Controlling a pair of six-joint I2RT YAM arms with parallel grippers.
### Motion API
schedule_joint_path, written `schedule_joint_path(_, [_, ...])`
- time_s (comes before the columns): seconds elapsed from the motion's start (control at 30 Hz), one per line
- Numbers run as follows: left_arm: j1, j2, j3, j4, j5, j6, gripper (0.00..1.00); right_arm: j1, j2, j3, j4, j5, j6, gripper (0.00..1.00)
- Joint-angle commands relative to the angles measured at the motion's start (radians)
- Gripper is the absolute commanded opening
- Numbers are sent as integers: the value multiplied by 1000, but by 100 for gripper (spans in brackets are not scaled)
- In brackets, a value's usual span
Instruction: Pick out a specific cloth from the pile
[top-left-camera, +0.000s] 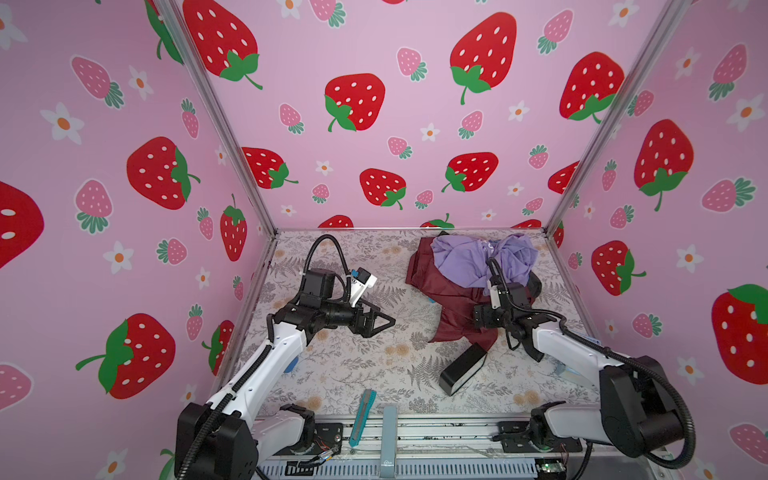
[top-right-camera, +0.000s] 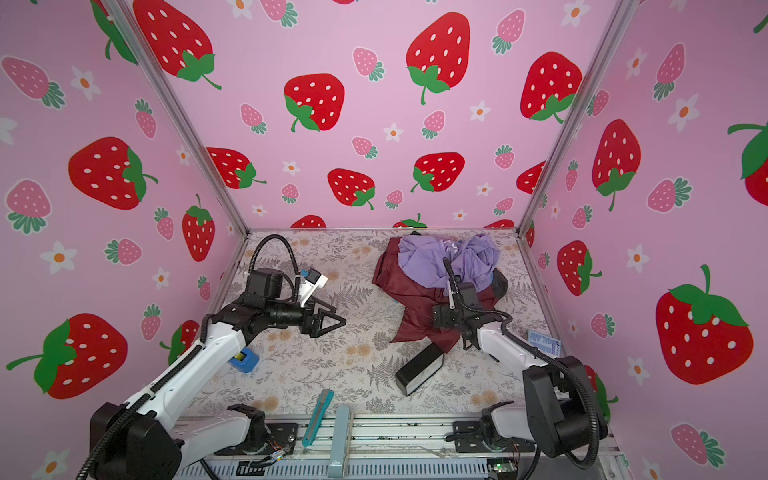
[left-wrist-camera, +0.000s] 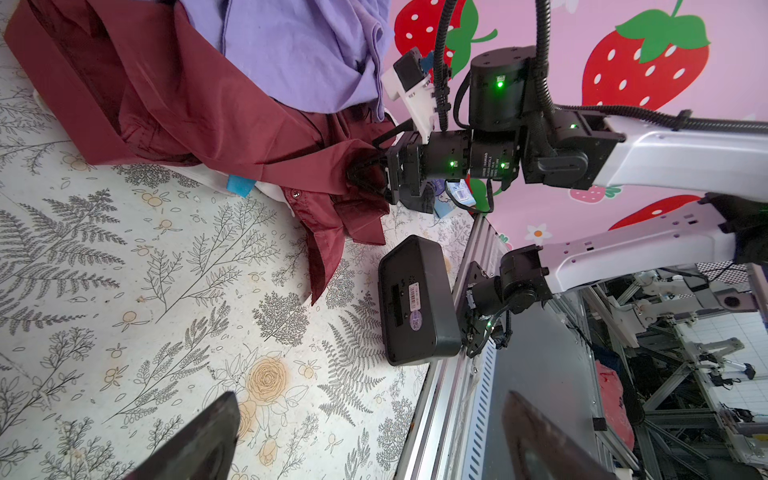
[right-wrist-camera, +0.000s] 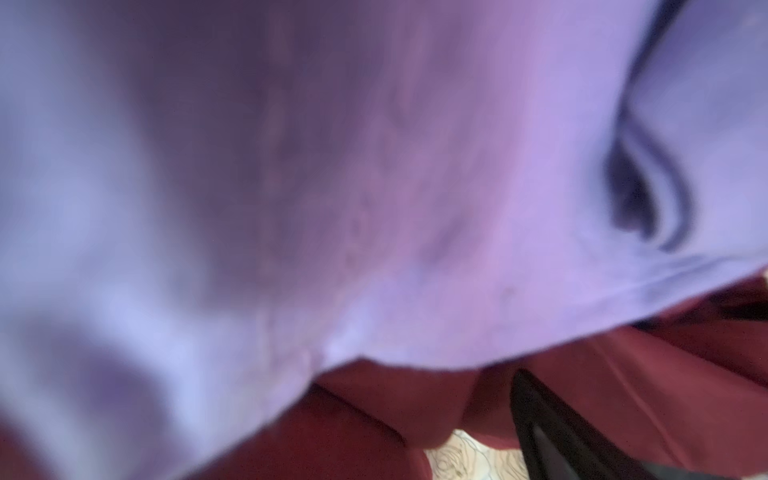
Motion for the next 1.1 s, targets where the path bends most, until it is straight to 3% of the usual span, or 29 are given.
schedule_joint_path(0.0, [-5, 9, 37, -5, 10, 19, 99, -5, 23, -15, 52, -54, 3, 99])
schedule_joint_path(0.17, [-4, 11, 37, -3, 10, 19, 99, -7, 35, -22, 74, -63, 0, 95])
schedule_joint_path(0.3, [-5, 14, 38, -5, 10, 19, 99, -15, 52, -27, 83, -57, 6, 77])
schedule_joint_path(0.47, [-4, 10, 37, -5, 10, 21, 99, -18, 63, -28, 88, -56, 19, 50])
schedule_joint_path(0.53, [-4, 6, 36, -5, 11, 21, 99, -18, 51, -20, 74, -57, 23, 35])
schedule_joint_path(0.63, [-5, -1, 36, -5, 11, 22, 99, -17, -8, -14, 45, -50, 33, 3])
schedule_joint_path(0.67, [-5, -3, 33, -5, 11, 22, 99, -17, -31, -12, 35, -45, 37, 0])
schedule_joint_path(1.07, [-7, -23, 30, 1, 11, 20, 99, 5, -320, 109, -159, 18, 36, 0])
